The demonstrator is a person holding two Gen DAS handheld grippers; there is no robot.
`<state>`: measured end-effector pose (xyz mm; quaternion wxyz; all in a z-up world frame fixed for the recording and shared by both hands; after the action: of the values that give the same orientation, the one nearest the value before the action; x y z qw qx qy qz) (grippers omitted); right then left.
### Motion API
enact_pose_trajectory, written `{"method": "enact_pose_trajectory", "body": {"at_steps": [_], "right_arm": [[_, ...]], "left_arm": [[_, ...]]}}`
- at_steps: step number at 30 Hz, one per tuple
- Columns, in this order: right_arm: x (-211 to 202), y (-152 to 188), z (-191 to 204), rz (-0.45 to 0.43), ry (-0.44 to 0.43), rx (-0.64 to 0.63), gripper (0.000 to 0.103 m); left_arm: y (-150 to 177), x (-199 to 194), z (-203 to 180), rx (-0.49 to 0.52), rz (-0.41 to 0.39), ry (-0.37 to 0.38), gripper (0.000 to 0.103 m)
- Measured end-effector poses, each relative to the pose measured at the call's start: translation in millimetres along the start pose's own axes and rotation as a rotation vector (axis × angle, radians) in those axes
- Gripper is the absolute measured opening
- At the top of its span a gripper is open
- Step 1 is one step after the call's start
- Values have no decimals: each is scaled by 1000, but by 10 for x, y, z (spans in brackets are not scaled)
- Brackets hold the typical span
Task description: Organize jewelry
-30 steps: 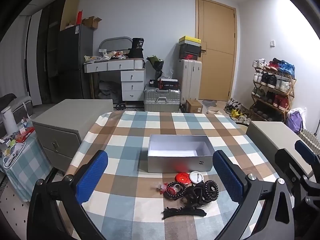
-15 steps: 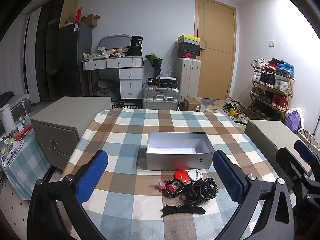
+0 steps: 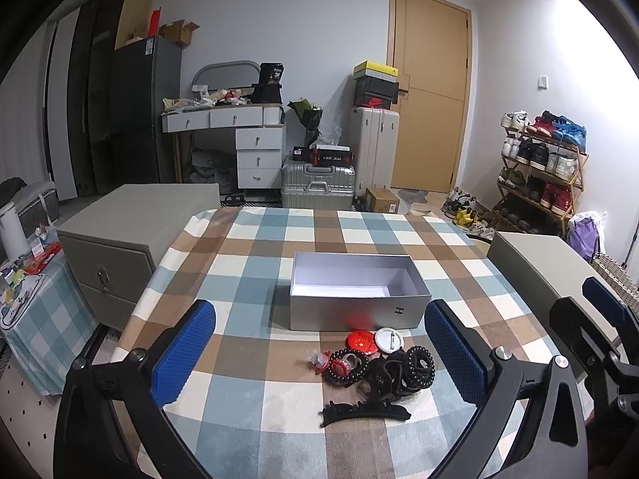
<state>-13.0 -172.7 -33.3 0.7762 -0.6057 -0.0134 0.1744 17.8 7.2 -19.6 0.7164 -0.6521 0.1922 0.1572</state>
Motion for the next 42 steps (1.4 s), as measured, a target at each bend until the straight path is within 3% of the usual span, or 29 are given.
{"method": "enact_pose_trajectory", "body": {"at_steps": [42], "right_arm": [[82,-64,-35,37,-48,8,103]], "left_arm": [[59,45,-4,-6,15,19,102]]}}
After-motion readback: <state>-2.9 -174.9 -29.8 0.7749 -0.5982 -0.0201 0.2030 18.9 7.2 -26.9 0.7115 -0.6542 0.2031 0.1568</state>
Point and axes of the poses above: each gripper's, at about its wrist camera, not at the fingertips, and x roughly the way its jaws point, z to its left, y to its underside, the point moved 2 cm from there along x, roughly the way its jaws point, and after that the axes turned 10 degrees about x, right-handed, at the moved point
